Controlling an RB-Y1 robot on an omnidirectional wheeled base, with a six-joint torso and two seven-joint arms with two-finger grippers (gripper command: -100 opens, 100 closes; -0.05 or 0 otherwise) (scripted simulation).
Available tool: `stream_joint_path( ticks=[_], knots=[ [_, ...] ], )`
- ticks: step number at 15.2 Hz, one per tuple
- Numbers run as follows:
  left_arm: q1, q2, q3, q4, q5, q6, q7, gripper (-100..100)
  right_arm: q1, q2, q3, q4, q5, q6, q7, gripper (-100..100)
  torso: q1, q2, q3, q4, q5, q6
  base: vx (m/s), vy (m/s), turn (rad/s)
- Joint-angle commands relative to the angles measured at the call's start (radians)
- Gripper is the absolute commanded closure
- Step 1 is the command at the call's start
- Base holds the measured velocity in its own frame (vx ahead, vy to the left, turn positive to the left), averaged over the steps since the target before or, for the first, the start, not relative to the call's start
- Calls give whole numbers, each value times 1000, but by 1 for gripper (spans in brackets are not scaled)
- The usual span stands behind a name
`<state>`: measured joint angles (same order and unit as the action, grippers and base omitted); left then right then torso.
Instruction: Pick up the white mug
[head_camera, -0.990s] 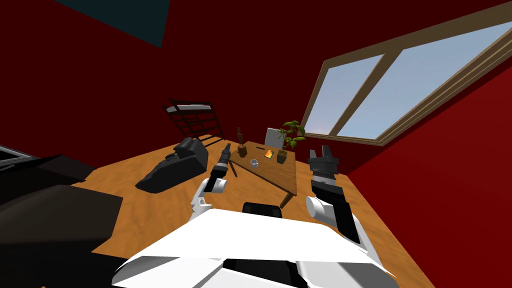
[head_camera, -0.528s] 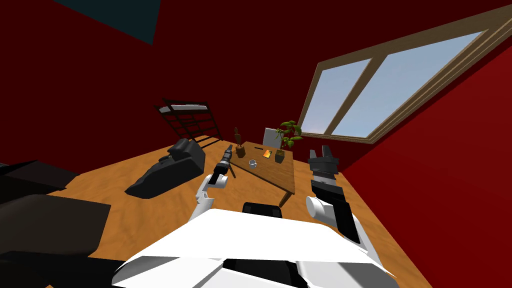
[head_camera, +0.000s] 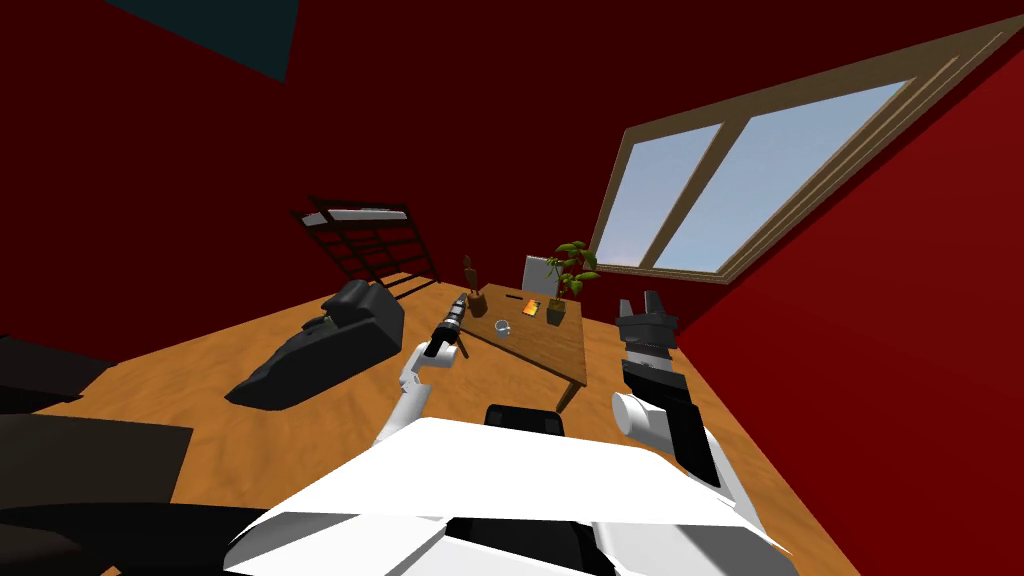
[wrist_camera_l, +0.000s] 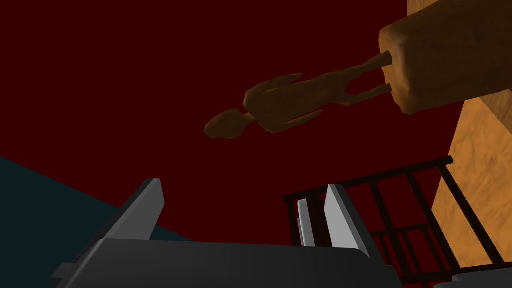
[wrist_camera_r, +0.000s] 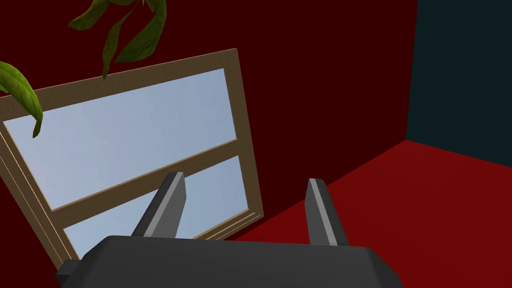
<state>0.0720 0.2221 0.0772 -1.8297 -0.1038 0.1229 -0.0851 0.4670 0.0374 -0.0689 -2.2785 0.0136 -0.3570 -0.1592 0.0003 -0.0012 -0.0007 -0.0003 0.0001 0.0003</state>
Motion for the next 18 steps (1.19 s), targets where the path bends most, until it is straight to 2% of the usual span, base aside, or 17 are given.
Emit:
stream_joint_path(
  ticks=[1, 2, 3, 5, 6, 8, 9, 11, 12, 14, 15, 17, 18],
  knots=[
    [-30, 0, 4, 41, -1, 50, 3, -100, 0, 0, 0, 0, 0, 0, 0, 0, 0, 0, 0, 0, 0, 0, 10, 5, -92],
    [-30, 0, 4, 41, -1, 56, 3, -100, 0, 0, 0, 0, 0, 0, 0, 0, 0, 0, 0, 0, 0, 0, 7, 6, -35],
    [-68, 5, 11, 73, 0, 93, 9, -100, 0, 0, 0, 0, 0, 0, 0, 0, 0, 0, 0, 0, 0, 0, 10, 3, -74],
    [-68, 5, 11, 91, 0, 115, 9, -100, 0, 0, 0, 0, 0, 0, 0, 0, 0, 0, 0, 0, 0, 0, 10, 5, -69],
    [-105, 8, 17, 127, 2, 151, 16, -100, 0, 0, 0, 0, 0, 0, 0, 0, 0, 0, 0, 0, 0, 0, 12, 6, -80],
    [-105, 8, 17, 142, 2, 174, 16, -100, 0, 0, 0, 0, 0, 0, 0, 0, 0, 0, 0, 0, 0, 0, 12, 7, -68],
    [-142, 11, 24, 175, 5, 212, 22, -100, 0, 0, 0, 0, 0, 0, 0, 0, 0, 0, 0, 0, 0, 0, 13, 4, -92],
    [-142, 11, 24, 194, 5, 234, 22, -100, 0, 0, 0, 0, 0, 0, 0, 0, 0, -1, 0, 0, 0, 0, 14, 7, -69],
    [-179, 13, 30, 226, 7, 272, 28, -100, 0, 0, 0, 0, 0, 0, 0, 0, 0, 0, 0, 0, 0, -1, 14, 6, -77],
    [-179, 13, 30, 246, 7, 293, 28, -100, 0, 0, 0, 0, 0, 0, 0, 0, 0, -1, 0, 0, 0, 0, 16, 6, -70],
    [-216, 14, 37, 283, 10, 329, 33, -100, 0, 0, 0, 0, 0, 0, 0, 0, 0, 0, 0, 0, 0, 0, 19, 3, -88],
    [-216, 14, 37, 299, 10, 353, 33, -100, 0, 0, 0, 0, 0, 0, 0, 0, 0, -1, 0, 0, 0, 0, 19, 6, -68],
    [-253, 14, 43, 333, 14, 387, 39, -100, 0, 0, 0, 0, 0, 0, 0, 0, 0, -1, 0, 0, 0, 0, 17, 2, -76]
  ],
)
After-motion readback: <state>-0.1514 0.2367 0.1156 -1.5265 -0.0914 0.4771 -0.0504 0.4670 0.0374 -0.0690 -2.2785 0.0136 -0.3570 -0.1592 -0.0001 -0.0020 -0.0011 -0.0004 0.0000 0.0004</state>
